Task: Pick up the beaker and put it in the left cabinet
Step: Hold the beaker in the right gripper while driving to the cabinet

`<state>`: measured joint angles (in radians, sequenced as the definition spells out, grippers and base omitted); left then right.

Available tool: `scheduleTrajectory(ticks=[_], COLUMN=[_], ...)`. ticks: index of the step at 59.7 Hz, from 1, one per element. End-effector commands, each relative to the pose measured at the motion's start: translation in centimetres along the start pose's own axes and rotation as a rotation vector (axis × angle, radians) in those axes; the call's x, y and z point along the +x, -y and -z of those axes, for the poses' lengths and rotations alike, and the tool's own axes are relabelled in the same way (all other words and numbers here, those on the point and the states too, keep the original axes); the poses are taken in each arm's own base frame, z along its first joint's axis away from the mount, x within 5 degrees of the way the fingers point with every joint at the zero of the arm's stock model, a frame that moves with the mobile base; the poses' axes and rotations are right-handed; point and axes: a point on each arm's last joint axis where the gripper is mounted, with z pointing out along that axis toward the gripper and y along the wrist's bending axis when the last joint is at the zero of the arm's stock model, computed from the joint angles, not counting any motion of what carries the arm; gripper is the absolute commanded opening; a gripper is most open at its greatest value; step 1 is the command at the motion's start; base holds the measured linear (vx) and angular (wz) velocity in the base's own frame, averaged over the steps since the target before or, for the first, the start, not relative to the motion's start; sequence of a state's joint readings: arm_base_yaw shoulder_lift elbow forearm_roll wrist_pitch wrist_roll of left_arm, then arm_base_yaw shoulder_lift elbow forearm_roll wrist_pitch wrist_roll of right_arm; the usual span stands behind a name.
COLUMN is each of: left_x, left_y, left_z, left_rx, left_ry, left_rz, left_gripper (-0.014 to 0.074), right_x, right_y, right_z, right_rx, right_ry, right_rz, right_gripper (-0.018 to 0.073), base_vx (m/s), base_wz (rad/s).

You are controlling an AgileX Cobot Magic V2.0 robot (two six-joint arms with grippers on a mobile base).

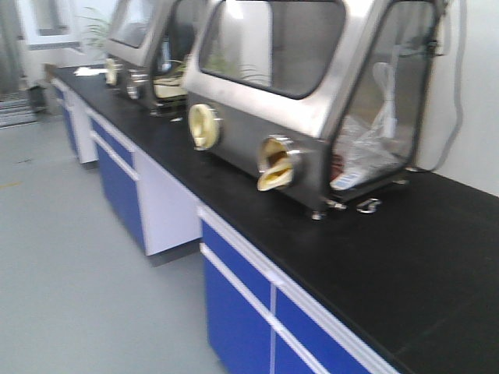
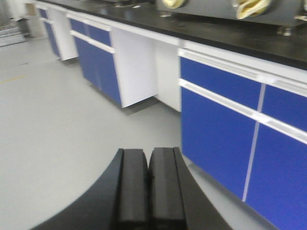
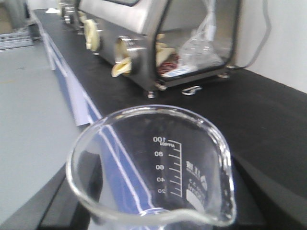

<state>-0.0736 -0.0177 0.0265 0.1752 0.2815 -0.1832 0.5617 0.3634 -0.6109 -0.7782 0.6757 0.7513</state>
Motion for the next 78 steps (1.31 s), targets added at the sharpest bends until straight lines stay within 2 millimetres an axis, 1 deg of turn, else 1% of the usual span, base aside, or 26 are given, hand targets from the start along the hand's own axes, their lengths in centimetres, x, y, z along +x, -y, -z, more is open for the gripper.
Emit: scheduleTrajectory(ticks=[1, 21, 41, 78], left_x=[-1.17, -1.17, -1.17, -1.17], left_y=[0.14, 0.14, 0.14, 0.14], left_z=[0.23, 0.23, 0.23, 0.23], left_rx=[0.016, 0.016, 0.016, 0.016], left_ry=[0.104, 0.104, 0.104, 0.104], left_rz=[0.006, 0.006, 0.006, 0.006], left_gripper=[0.0004, 0.0004, 0.0004, 0.0004], right_x=[-1.36, -1.36, -1.36, -1.36], right_y=[-0.12, -0.12, -0.12, -0.12], right_z=[0.22, 0.22, 0.22, 0.22], right_rx=[-0.013, -0.013, -0.013, -0.013], right_ry=[0.079, 0.079, 0.079, 0.079], right_rz=[0.039, 0.039, 0.039, 0.039], right_gripper=[-0.0001, -0.0001, -0.0001, -0.0001], base_vx=[-0.03, 0.06, 0.23, 0.44], base_wz=[0.59, 0.63, 0.52, 0.19])
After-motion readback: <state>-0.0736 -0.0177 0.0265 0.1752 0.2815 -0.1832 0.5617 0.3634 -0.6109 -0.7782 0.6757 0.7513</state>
